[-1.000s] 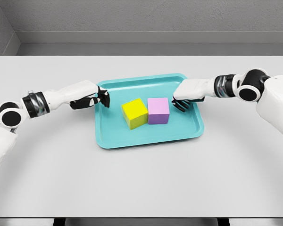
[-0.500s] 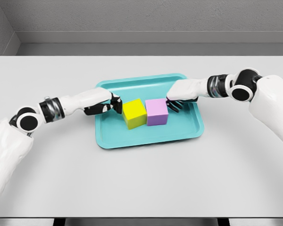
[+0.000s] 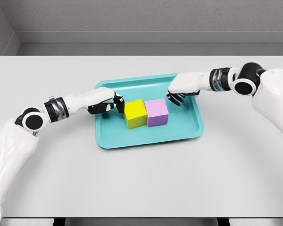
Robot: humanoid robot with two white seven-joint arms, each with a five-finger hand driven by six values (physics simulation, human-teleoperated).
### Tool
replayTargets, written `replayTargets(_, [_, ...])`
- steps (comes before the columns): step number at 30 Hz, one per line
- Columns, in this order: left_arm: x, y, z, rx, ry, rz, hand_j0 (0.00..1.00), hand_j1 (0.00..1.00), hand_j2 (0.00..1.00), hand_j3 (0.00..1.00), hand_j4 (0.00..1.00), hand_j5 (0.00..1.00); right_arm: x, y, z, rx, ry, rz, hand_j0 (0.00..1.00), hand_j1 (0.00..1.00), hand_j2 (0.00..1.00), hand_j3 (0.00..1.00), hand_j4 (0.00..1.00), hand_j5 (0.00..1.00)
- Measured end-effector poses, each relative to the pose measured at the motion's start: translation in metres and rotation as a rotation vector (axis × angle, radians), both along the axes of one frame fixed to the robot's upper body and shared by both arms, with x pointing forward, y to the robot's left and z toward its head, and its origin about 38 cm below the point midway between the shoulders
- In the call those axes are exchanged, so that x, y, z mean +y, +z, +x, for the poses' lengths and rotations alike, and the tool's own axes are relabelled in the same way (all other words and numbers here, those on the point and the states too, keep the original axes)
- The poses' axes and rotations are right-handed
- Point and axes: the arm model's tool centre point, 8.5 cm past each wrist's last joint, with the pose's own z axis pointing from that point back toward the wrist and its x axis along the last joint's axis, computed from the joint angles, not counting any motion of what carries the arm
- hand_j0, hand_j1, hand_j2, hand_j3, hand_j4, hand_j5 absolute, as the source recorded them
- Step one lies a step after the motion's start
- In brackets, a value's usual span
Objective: Push two cubes
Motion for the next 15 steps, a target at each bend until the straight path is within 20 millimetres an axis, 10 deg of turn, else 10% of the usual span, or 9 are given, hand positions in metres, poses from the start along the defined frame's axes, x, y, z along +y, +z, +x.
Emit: replayTargets(15, [0.009, 0.006, -0.002, -0.030, -0.015, 0.049, 0.34, 0.34, 0.34, 0.34, 0.34, 0.34, 0.000, 0.023, -0.070, -0.094, 0.219, -0.064, 0.16, 0.16, 0.16, 0.16, 0.16, 0.16])
